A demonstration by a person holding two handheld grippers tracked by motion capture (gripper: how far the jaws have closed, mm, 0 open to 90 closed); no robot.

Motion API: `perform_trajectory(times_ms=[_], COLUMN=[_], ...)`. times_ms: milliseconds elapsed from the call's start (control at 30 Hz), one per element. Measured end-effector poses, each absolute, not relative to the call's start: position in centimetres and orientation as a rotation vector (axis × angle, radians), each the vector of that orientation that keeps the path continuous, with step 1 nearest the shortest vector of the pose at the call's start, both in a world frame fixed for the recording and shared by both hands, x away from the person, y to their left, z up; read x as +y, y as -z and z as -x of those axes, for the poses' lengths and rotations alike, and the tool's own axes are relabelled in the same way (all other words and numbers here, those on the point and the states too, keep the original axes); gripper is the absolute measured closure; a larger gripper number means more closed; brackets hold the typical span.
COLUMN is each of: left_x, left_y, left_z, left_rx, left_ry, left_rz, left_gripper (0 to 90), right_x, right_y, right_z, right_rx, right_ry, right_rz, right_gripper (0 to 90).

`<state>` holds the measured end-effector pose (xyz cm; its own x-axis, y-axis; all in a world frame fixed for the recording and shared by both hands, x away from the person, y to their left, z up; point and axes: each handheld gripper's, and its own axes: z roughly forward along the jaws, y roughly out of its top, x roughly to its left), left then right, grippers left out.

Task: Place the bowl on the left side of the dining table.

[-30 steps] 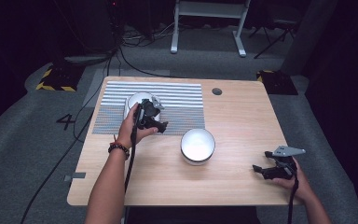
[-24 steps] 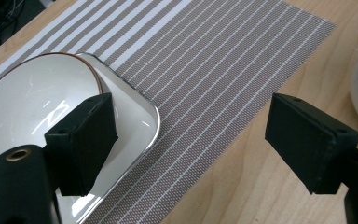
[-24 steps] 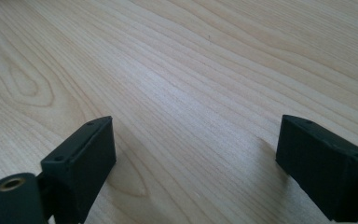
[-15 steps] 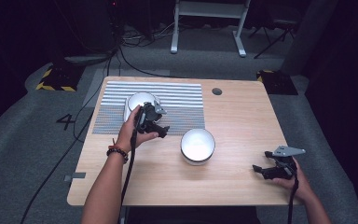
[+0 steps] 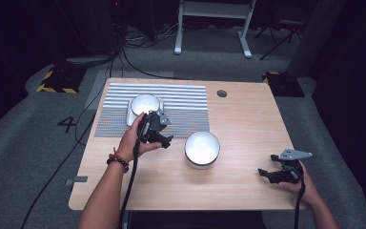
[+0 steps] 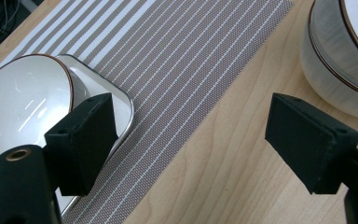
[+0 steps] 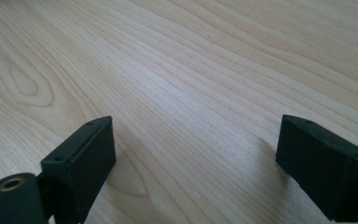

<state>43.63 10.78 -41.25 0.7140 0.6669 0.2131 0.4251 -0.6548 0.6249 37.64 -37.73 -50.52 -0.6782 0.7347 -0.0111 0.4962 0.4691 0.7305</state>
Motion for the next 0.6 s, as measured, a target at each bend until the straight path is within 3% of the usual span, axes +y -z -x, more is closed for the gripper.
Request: perform_trajectory(times_ms=[600], left_x=[10.9], left_y=[42.1], left_z=[-41.5], left_rx=[0.803], left_ry=[-0.599], left_rz=[-2.408], left_gripper=[16.5], right_x=[-37.7], right_y=[50.5], right_z=[-37.6], right_rx=[2.397], right_ry=[-1.034], right_rz=[-1.043], right_gripper=[11.9])
